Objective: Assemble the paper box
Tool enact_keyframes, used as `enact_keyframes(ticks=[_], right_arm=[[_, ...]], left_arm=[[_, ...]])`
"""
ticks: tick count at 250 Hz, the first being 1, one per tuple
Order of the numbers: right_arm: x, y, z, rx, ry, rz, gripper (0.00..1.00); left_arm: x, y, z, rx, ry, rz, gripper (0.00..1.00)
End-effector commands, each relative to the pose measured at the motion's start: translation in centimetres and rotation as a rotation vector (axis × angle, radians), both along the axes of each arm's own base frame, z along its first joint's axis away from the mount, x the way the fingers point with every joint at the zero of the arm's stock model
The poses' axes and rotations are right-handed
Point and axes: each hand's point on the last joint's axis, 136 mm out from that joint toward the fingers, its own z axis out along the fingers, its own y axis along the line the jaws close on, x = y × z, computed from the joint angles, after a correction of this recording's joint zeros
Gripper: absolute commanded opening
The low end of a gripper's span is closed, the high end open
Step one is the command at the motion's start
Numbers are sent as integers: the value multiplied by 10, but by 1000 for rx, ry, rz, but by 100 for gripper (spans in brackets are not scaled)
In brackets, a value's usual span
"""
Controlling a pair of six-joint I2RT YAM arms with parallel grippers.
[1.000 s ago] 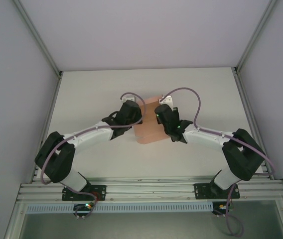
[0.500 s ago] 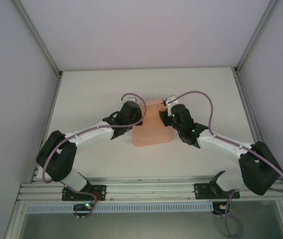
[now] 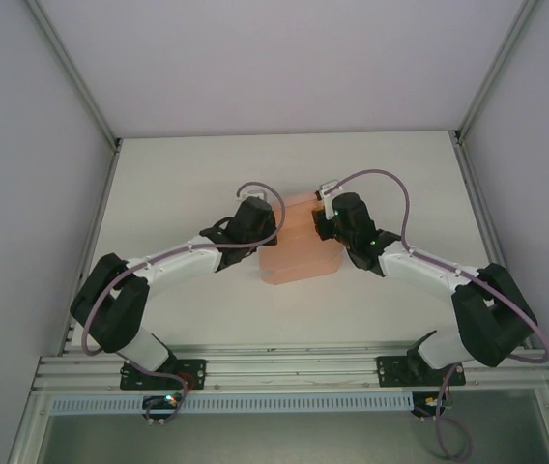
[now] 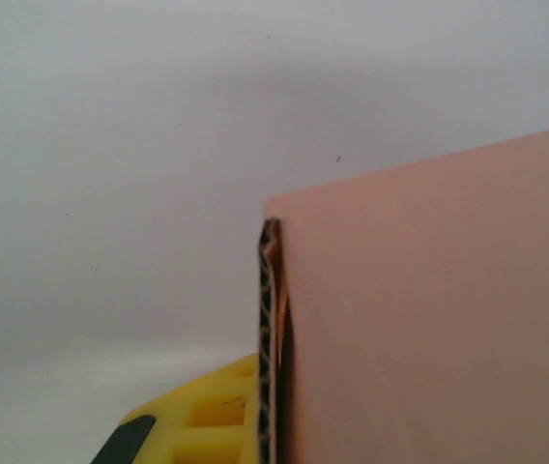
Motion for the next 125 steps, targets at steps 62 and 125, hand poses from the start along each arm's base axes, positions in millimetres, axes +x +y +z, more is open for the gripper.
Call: enact_keyframes(ticks=[62,125], right_arm=[[25,-71,-2,-343,-20,-394,0],[27,-124,14,-857,-54,-582,0]], left_arm=[[6,25,14,13,75,152,0],[7,57,12,23,131,266,0]])
